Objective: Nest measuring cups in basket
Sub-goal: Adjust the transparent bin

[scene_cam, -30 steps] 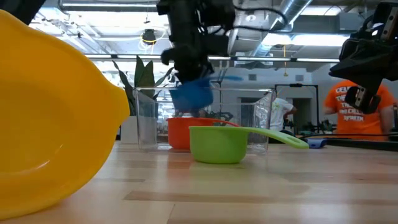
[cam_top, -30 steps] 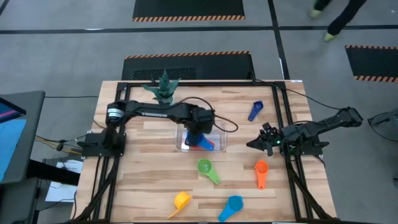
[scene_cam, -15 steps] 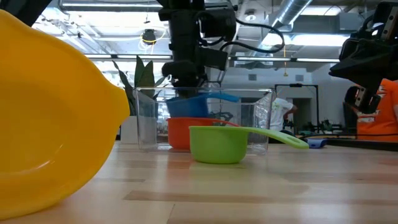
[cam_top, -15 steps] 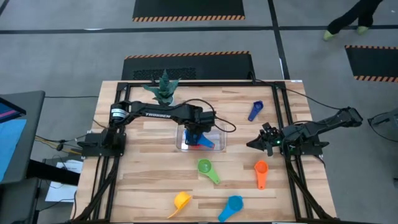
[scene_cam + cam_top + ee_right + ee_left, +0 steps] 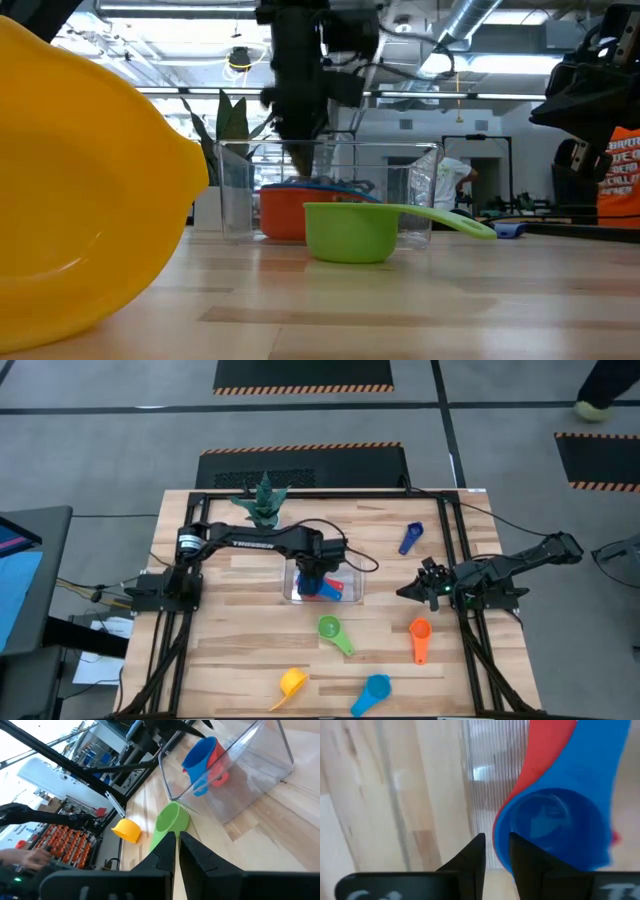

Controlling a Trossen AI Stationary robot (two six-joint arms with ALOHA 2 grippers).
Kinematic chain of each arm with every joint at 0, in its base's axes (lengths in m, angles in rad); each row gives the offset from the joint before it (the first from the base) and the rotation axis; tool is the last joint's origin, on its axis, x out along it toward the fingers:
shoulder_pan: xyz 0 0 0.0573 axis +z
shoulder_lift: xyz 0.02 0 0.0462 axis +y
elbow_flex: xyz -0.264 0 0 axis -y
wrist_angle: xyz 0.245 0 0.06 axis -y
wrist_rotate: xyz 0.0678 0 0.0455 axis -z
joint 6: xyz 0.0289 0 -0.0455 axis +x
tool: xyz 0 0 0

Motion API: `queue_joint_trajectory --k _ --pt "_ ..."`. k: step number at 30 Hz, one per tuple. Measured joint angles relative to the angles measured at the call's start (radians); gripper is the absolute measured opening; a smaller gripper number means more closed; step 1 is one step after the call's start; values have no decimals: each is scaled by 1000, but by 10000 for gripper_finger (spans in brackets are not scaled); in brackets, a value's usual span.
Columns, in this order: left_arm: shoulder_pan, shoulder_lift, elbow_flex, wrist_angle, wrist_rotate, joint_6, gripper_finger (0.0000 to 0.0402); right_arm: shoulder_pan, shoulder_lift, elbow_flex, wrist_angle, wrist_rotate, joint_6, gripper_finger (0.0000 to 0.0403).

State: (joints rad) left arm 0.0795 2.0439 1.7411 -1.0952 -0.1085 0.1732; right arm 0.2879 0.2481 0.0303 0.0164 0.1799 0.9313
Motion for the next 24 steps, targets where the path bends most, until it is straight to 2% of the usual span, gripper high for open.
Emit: queue_joint_trajectory --k 5,9,14,17,24 --pt "-20 -6 126 -145 71 -67 72 0 0 2 -12 0 3 47" --pt "-78 -6 161 -163 74 -70 72 0 0 2 -13 0 2 47" --pt "-141 16 150 59 -96 44 72 0 0 2 -13 0 -21 47" --pt "-138 74 143 153 -107 104 72 0 0 2 -14 0 -21 47" --pt "-91 142 144 215 -256 129 72 0 0 2 -12 0 -8 47"
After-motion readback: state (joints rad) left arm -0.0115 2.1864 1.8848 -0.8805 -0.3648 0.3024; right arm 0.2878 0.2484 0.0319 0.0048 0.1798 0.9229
